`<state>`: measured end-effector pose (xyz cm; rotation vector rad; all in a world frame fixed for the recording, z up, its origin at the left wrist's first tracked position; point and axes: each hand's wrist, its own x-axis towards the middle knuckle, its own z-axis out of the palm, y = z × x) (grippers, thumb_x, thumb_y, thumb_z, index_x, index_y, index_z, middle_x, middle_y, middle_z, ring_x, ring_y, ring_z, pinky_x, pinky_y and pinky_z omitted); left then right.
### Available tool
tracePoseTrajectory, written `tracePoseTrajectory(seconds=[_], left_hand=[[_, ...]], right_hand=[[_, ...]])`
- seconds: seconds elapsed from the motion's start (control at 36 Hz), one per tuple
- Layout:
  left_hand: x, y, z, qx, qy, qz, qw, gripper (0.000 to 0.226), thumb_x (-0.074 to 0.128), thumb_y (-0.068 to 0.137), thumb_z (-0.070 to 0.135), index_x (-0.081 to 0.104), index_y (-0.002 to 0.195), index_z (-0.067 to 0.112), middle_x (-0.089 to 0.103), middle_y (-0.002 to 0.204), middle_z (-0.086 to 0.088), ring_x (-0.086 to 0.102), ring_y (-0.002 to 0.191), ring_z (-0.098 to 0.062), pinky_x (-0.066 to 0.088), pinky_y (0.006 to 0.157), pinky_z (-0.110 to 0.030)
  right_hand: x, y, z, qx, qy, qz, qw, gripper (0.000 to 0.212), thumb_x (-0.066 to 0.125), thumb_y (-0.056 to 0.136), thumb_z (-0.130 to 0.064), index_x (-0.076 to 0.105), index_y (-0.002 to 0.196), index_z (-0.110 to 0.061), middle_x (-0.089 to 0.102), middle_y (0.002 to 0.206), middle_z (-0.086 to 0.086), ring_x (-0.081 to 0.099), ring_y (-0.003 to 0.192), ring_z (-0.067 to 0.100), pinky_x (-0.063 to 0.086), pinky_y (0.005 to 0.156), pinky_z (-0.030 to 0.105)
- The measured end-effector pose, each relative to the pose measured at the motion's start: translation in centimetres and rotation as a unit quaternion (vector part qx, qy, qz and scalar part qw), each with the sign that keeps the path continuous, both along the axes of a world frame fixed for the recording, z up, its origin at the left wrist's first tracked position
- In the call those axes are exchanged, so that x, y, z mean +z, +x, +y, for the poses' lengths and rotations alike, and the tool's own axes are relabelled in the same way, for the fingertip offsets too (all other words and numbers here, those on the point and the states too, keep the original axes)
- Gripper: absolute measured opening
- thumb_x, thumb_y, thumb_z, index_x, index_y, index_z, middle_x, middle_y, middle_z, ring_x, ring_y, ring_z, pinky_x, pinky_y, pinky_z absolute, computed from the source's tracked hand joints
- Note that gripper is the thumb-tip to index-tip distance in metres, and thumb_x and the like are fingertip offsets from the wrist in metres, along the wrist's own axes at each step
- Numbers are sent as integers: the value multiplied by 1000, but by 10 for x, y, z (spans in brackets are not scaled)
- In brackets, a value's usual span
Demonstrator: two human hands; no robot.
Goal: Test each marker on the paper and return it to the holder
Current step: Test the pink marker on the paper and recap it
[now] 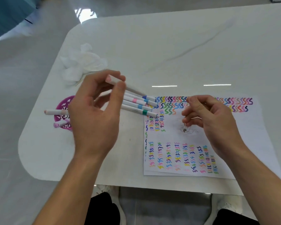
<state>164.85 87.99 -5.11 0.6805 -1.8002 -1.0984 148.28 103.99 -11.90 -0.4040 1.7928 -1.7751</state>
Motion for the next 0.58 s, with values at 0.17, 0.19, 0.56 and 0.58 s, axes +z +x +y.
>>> tracePoseTrajectory(seconds=[0.17,0.19,0.56,0.58], left_hand=[[2,19,-8,91,-223,-12,970,24,55,105,13,60,127,19,65,109,3,67,102,-15,56,82,-36],[2,21,-8,103,-256,-16,961,25,53,106,12,59,129,17,63,107,3,66,100,-17,55,81,-38],[0,40,-13,150,-294,-111,938,29,44,108,14,61,131,13,49,108,12,60,98,-26,45,86,-24],[-1,40,-14,154,-284,-121,939,30,43,108,16,60,133,16,48,108,16,59,98,-24,46,85,-26]], right_hand=[[-3,1,-2,7,22,40,999,17,64,104,-29,71,106,-15,76,78,5,71,66,20,57,62,26],[-4,2,-3,7,23,44,999,17,63,104,-30,71,107,-14,76,78,4,71,67,20,57,62,26],[-9,6,-2,25,68,105,992,11,63,104,-27,68,106,-18,76,79,1,70,64,19,58,60,25],[-9,6,-2,25,68,105,992,11,63,104,-27,68,106,-18,76,79,1,70,64,19,58,60,24]])
